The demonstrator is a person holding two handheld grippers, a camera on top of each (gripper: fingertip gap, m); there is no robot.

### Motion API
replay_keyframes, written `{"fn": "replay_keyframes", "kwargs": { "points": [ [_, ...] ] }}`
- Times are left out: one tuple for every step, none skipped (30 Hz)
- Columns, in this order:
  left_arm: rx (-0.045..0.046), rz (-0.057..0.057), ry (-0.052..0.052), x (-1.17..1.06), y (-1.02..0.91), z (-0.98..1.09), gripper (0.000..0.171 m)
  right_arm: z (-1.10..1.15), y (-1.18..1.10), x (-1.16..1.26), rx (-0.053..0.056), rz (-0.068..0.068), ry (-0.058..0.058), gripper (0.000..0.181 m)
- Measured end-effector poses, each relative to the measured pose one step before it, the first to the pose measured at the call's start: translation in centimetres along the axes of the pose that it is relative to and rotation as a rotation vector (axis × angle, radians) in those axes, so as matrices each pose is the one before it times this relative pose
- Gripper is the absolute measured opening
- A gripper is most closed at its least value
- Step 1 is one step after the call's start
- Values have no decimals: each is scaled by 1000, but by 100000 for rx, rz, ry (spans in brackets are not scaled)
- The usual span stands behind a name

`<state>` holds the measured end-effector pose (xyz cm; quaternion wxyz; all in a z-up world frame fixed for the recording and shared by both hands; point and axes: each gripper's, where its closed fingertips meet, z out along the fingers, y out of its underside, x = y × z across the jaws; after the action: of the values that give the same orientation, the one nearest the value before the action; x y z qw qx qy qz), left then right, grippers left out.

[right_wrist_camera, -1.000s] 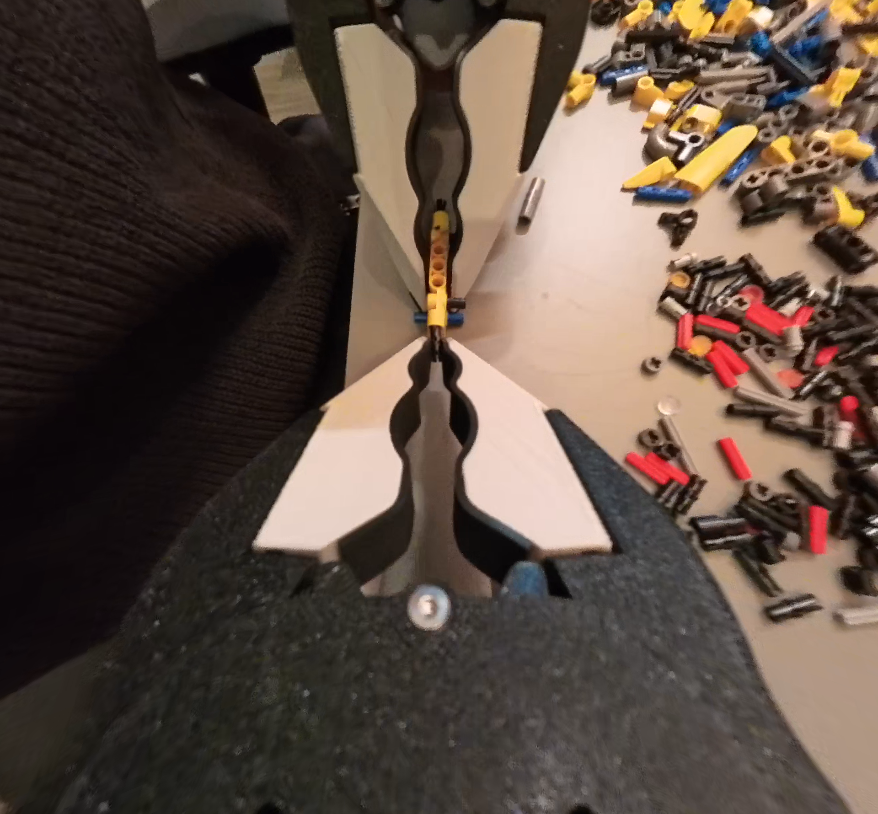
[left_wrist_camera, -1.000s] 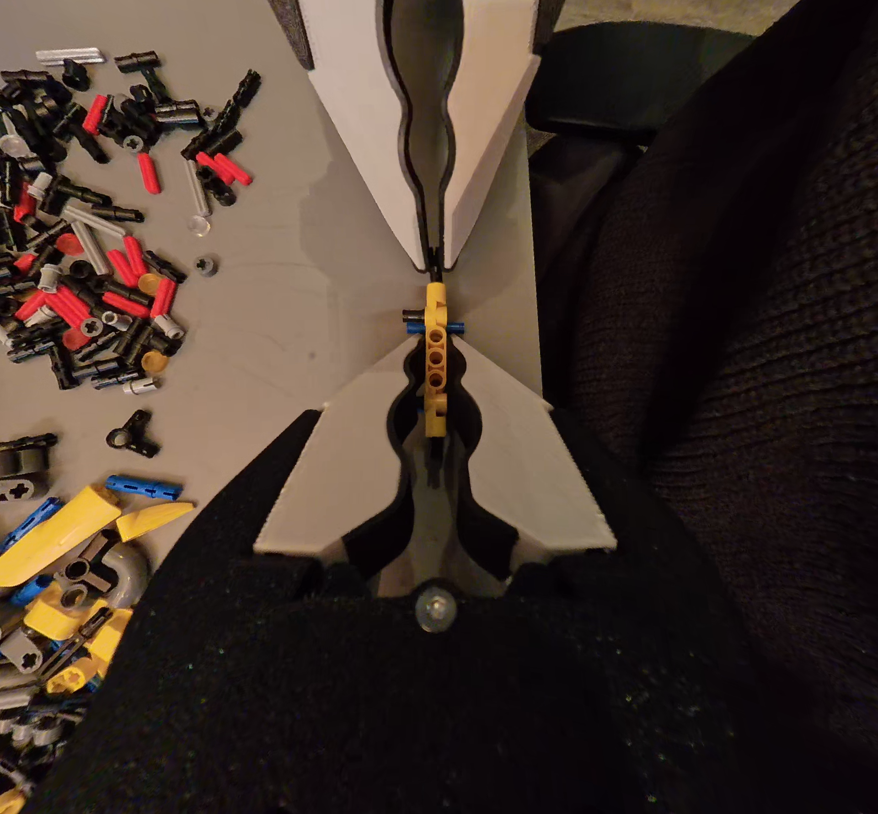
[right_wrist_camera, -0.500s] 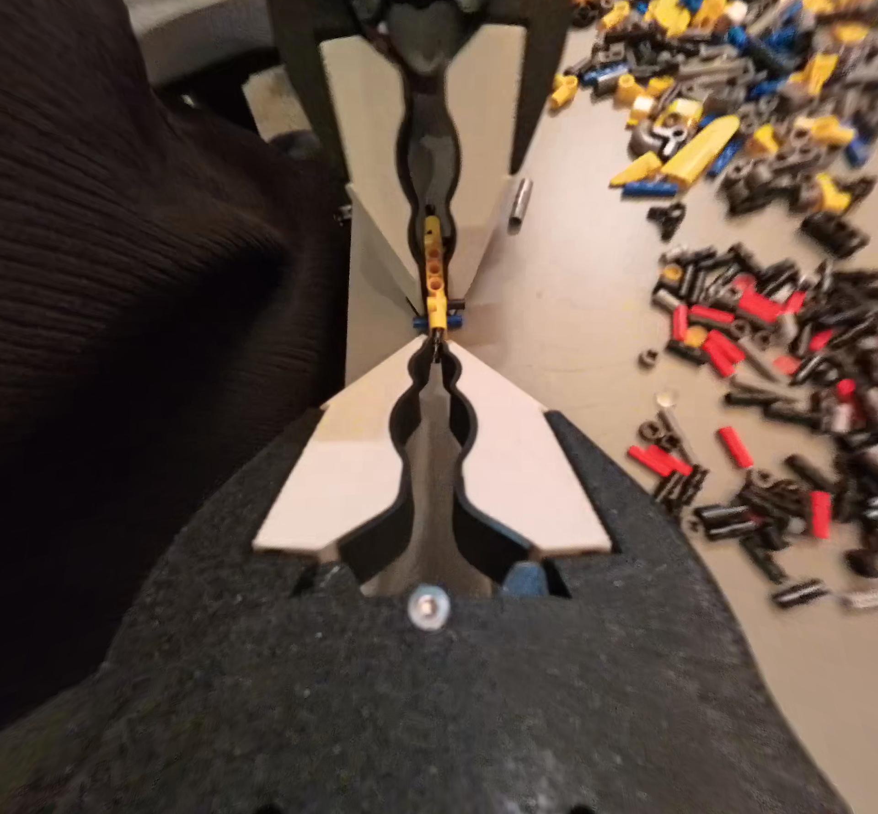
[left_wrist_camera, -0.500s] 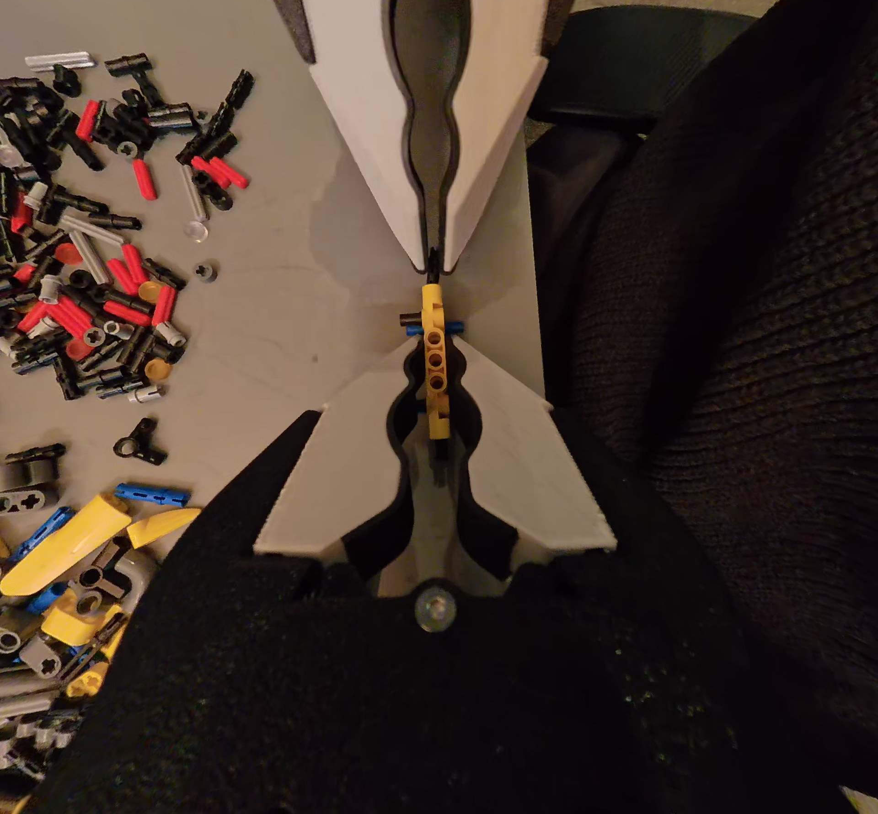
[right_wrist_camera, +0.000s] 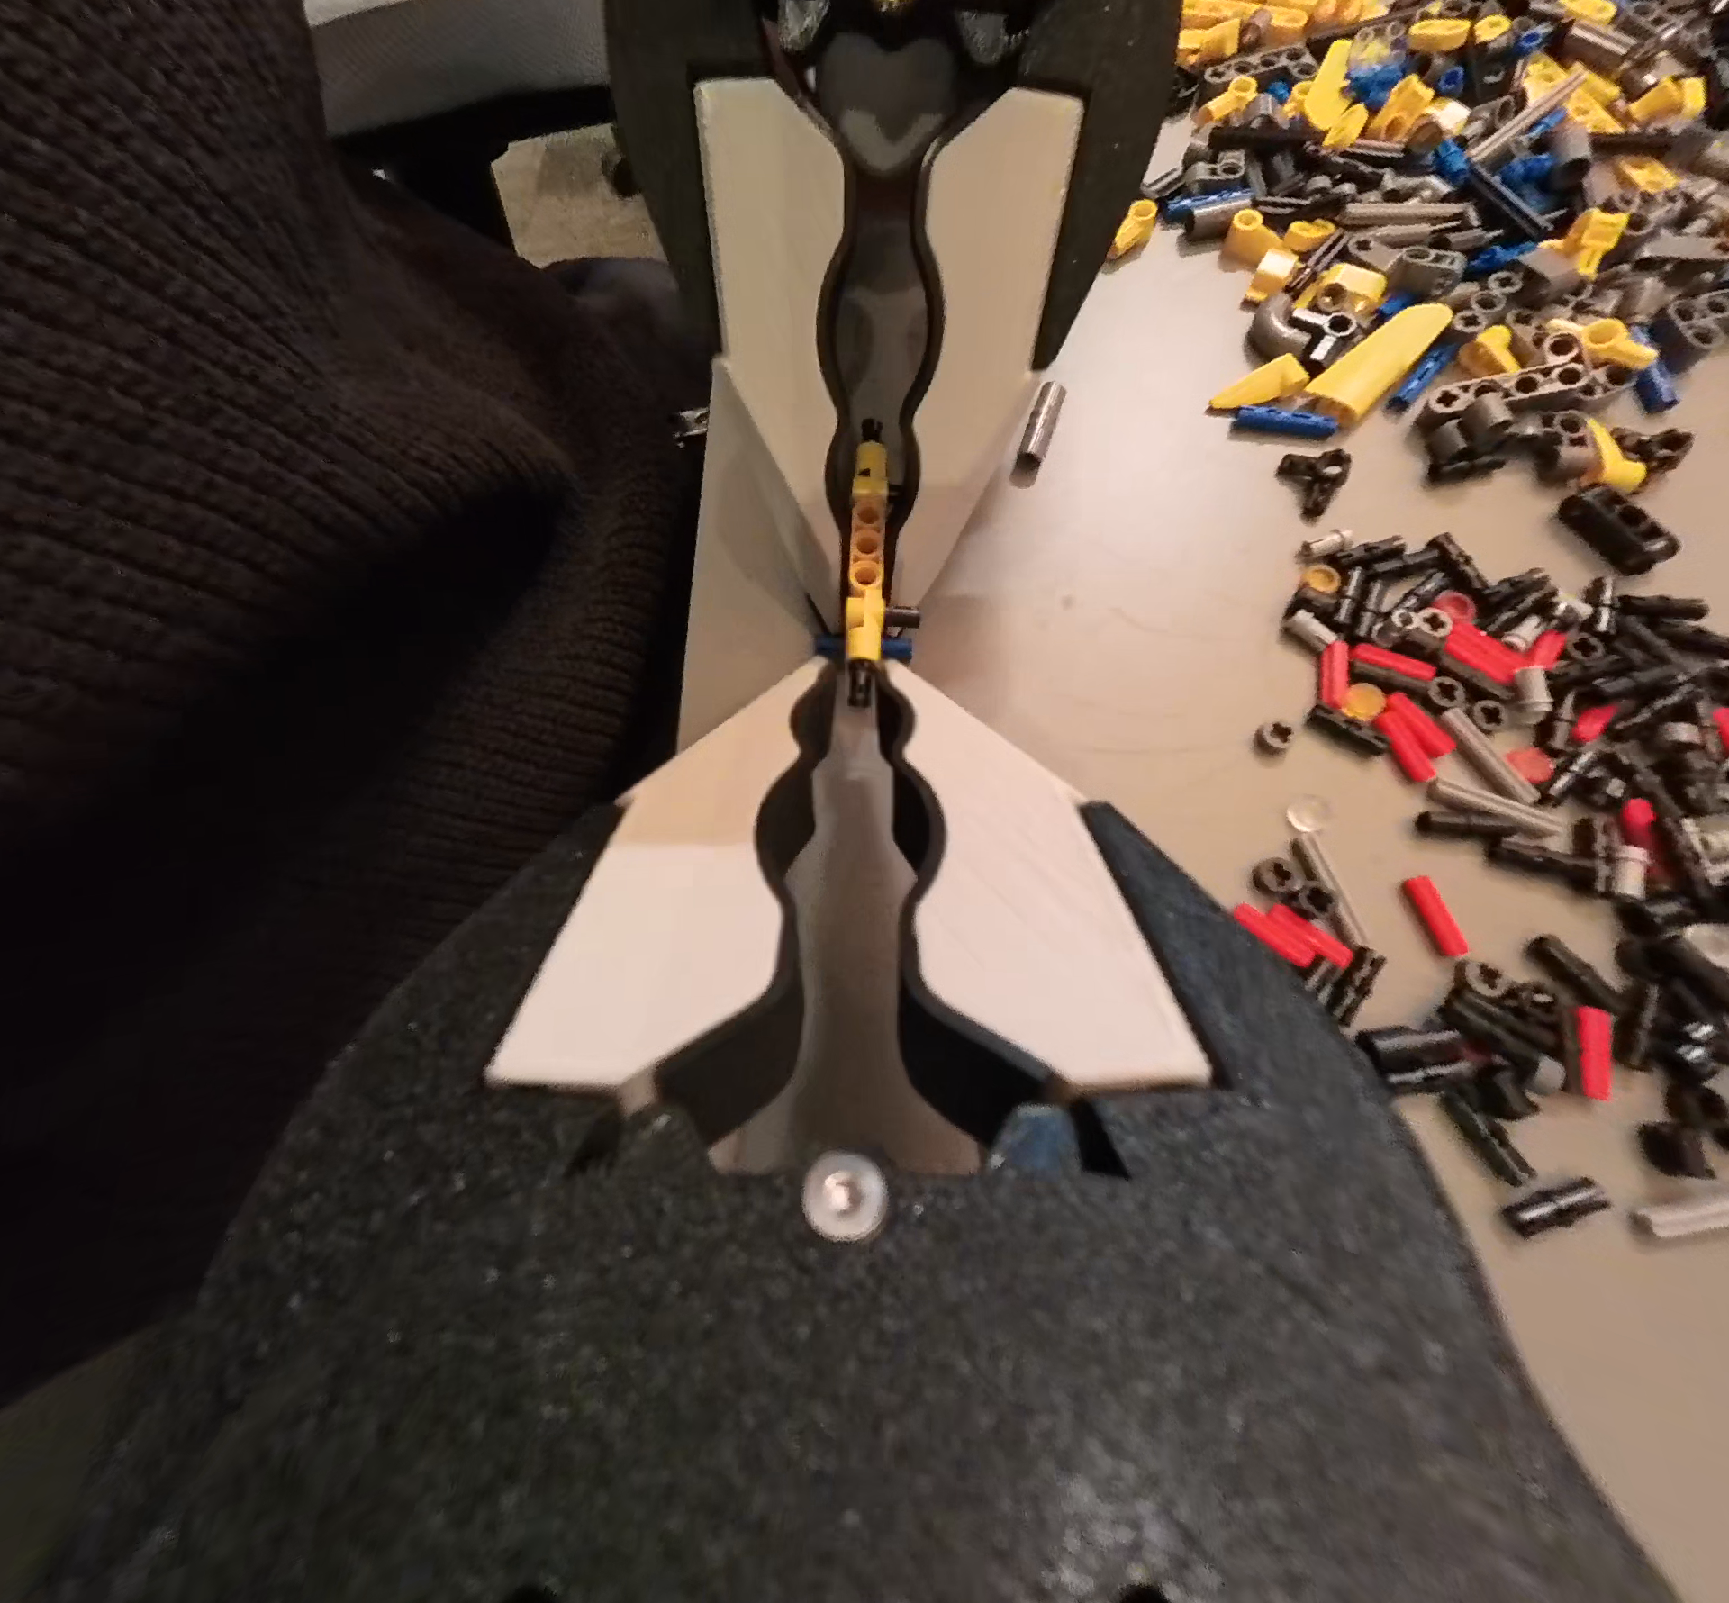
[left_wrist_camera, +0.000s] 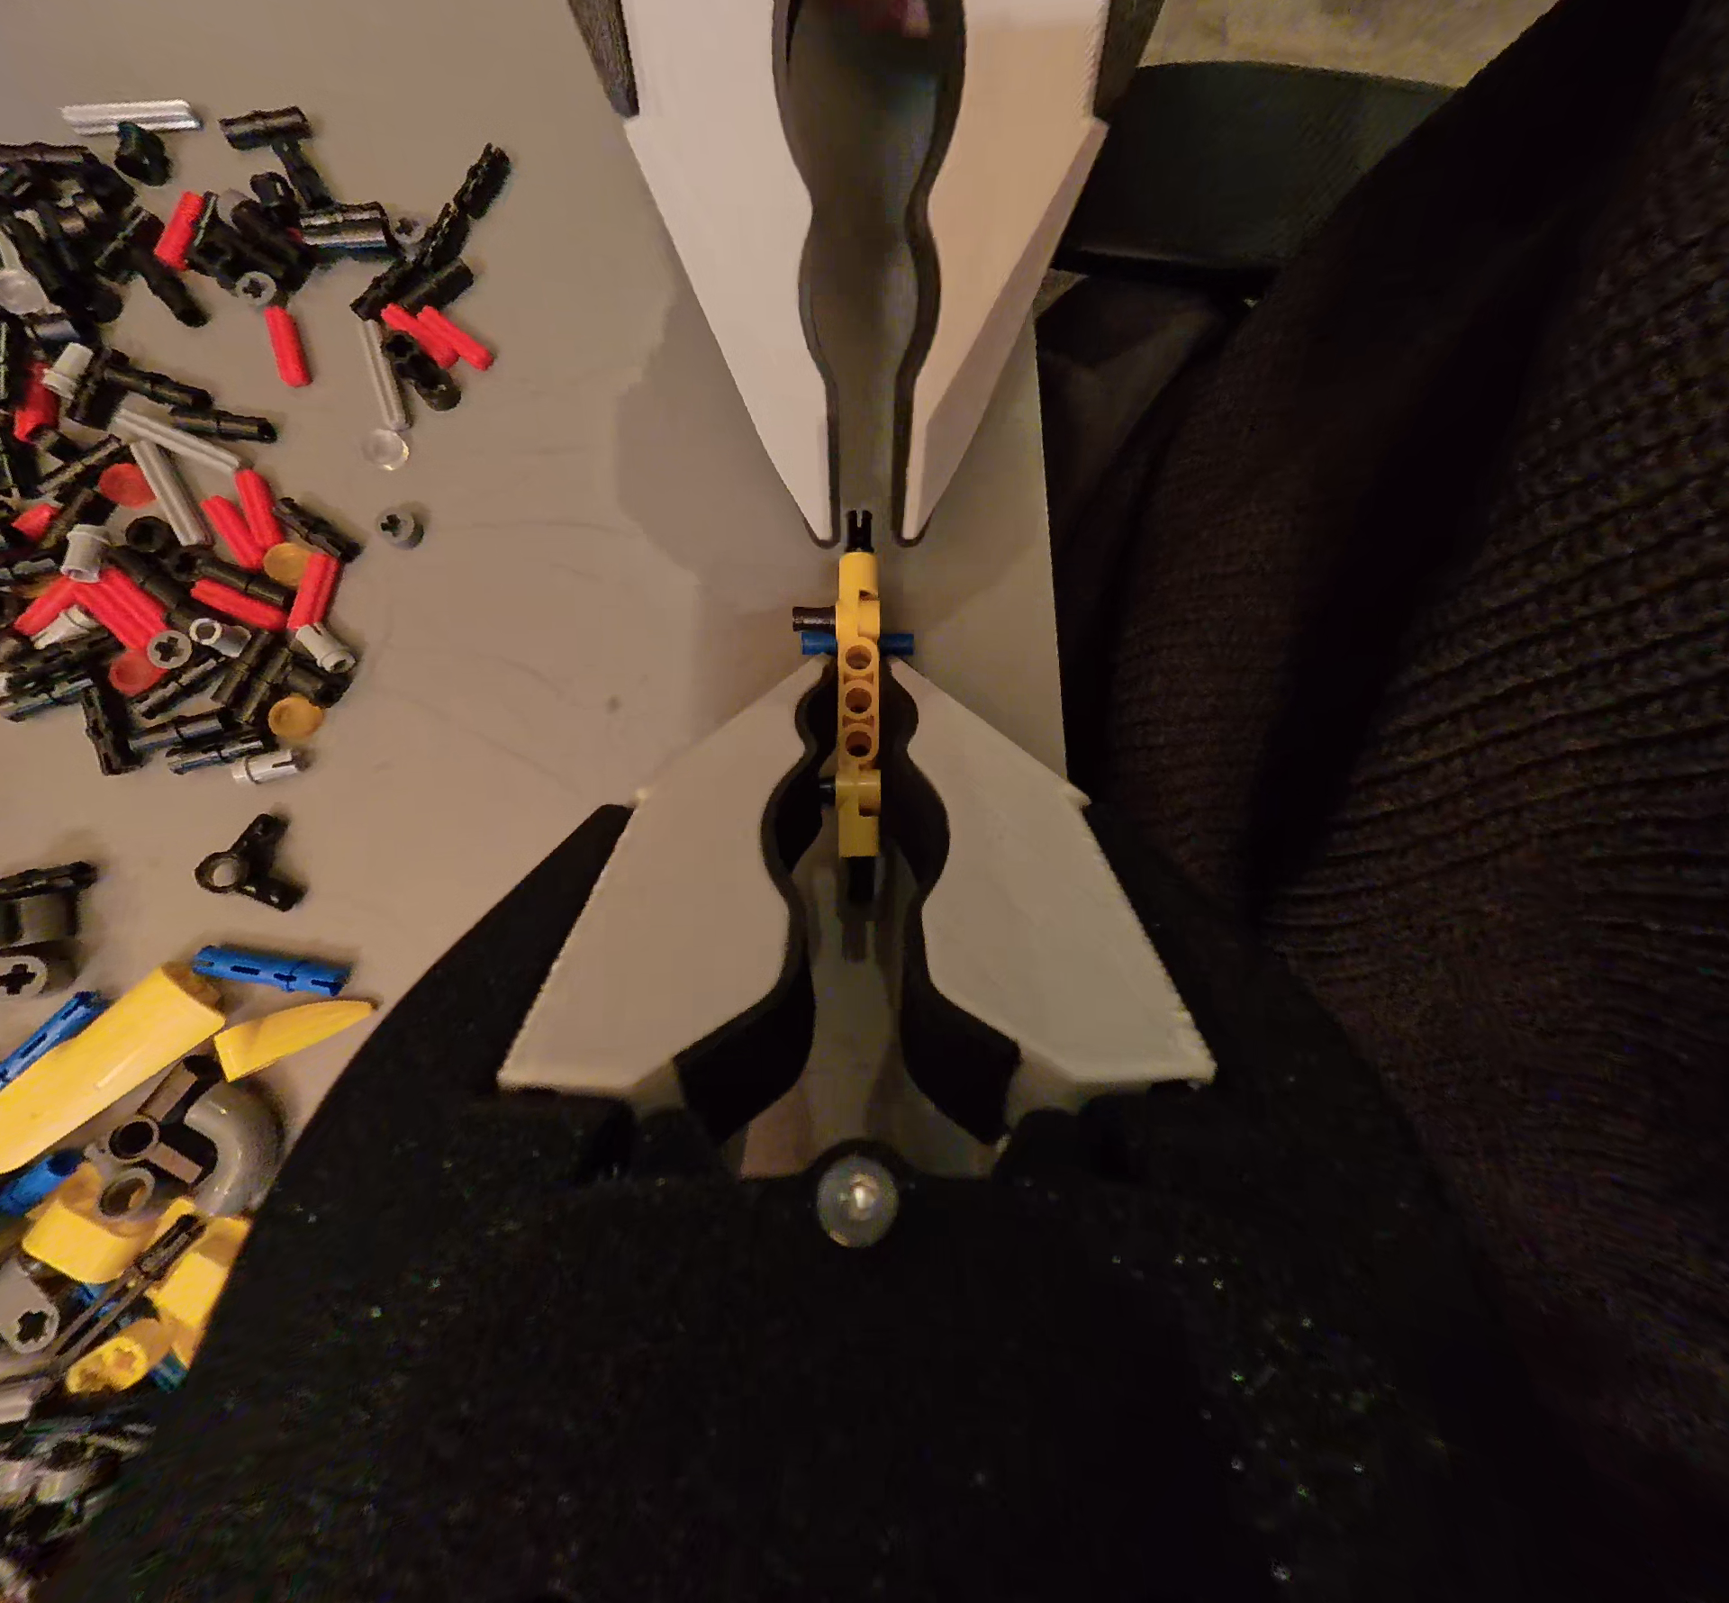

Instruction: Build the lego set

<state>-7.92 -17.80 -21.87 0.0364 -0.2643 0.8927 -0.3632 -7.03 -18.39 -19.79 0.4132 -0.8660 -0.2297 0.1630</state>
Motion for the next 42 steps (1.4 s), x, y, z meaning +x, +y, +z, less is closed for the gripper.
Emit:
{"fn": "replay_keyframes", "kwargs": {
  "points": [
    [466,-233,-91,-3,-3,2,7,-109,-26,35,457,258,769,10],
    [228,-80,-12,6,-5,-8,7,-94,32,52,208,202,696,10],
    [72,21,61,-8,-2,9,7,-58,6,35,465,105,467,10],
    [4,51,91,-4,1,-3,7,-1,42,-10,389,163,-12,10],
    [-64,89,104,5,-1,4,7,89,131,-35,-297,275,-347,10],
    [-106,105,48,6,2,-8,7,121,168,-22,-543,-17,-256,10],
    [-70,93,-28,-6,4,1,7,140,117,-38,-346,-357,-188,10],
    [-41,104,-41,6,-2,7,7,98,46,11,-162,-457,231,9],
    [0,81,-98,-2,9,-5,7,50,-2,55,-45,-840,506,6],
    [91,-156,-50,-1,-7,0,7,4,-11,34,-137,-975,229,5],
    [197,-139,27,-3,-3,2,7,-10,-8,-2,-235,-505,-47,5],
    [144,-178,30,7,-8,-3,7,5,-15,-2,-110,-701,105,4],
    [-28,18,-17,1,-2,4,6,14,-15,-13,9,-1122,358,4],
    [-367,158,47,2,-11,6,6,6,-26,-10,-114,-1050,346,4],
    [-749,328,115,9,-3,8,6,14,-29,-6,-468,-1110,337,4],
    [-958,468,187,-5,-13,-3,6,22,-46,-4,-960,-1689,597,3],
    [-986,713,318,21,-7,9,6,65,-65,-20,-1400,-2349,902,3],
    [-948,716,196,-4,10,-11,6,51,-56,-10,-1601,-2773,1100,3],
    [-653,343,244,-2,2,2,6,10,-15,17,-1464,-2070,788,3],
    [-199,163,156,2,7,3,6,5,19,-1,-850,-373,91,3],
    [124,22,6,3,-7,0,6,-9,18,-8,128,743,-187,3],
    [328,-60,-203,-15,16,-2,6,7,16,-1,855,1263,-191,3],
    [510,-330,-306,-7,1,2,6,-9,27,17,1050,1711,-214,3],
    [663,-256,-372,-1,-1,-1,6,-8,25,-1,841,2228,-429,4],
    [691,-158,-436,-5,16,-3,6,-6,18,-5,659,2070,-352,4],
    [638,-260,-413,-2,-5,2,6,-5,12,6,679,1302,3,4],
    [644,-340,-447,-1,-6,2,6,6,16,10,666,972,77,5],
    [555,-273,-483,-2,-5,7,6,-17,14,44,574,1118,70,5],
    [328,-189,-555,-2,2,2,6,-44,32,134,430,1155,440,7],
    [212,-142,-654,1,4,-4,7,-91,56,215,239,1042,655,12],
    [214,-37,-656,-2,-2,2,7,-134,20,205,278,1026,324,15],
    [255,-211,-468,-5,-3,-6,7,-121,-4,205,381,1219,217,18],
    [356,-727,-235,-2,-33,-7,6,-97,-22,199,354,1171,267,22],
    [522,-761,-406,-45,-33,-20,6,-69,-46,192,398,755,382,25],
    [612,-906,-767,-101,-36,-40,6,-38,-47,153,486,283,454,26],
    [524,-995,-94,-53,-41,-80,6,-26,-79,101,647,14,334,27],
    [571,-844,-228,-91,-56,-140,6,-50,-101,85,823,7,262,27],
    [675,-458,-900,-197,-85,-175,6,-86,-113,166,798,138,661,27],
    [594,-431,-958,-225,-42,-201,6,-134,-77,266,587,224,968,26],
    [524,-776,-579,-187,-31,-199,6,-169,-53,318,427,315,1058,26],
    [621,-987,-671,-222,-27,-189,6,-191,-74,367,525,397,1118,26],
    [628,-987,-710,-220,-3,-157,6,-194,-120,389,771,503,1124,26]
  ]
}}
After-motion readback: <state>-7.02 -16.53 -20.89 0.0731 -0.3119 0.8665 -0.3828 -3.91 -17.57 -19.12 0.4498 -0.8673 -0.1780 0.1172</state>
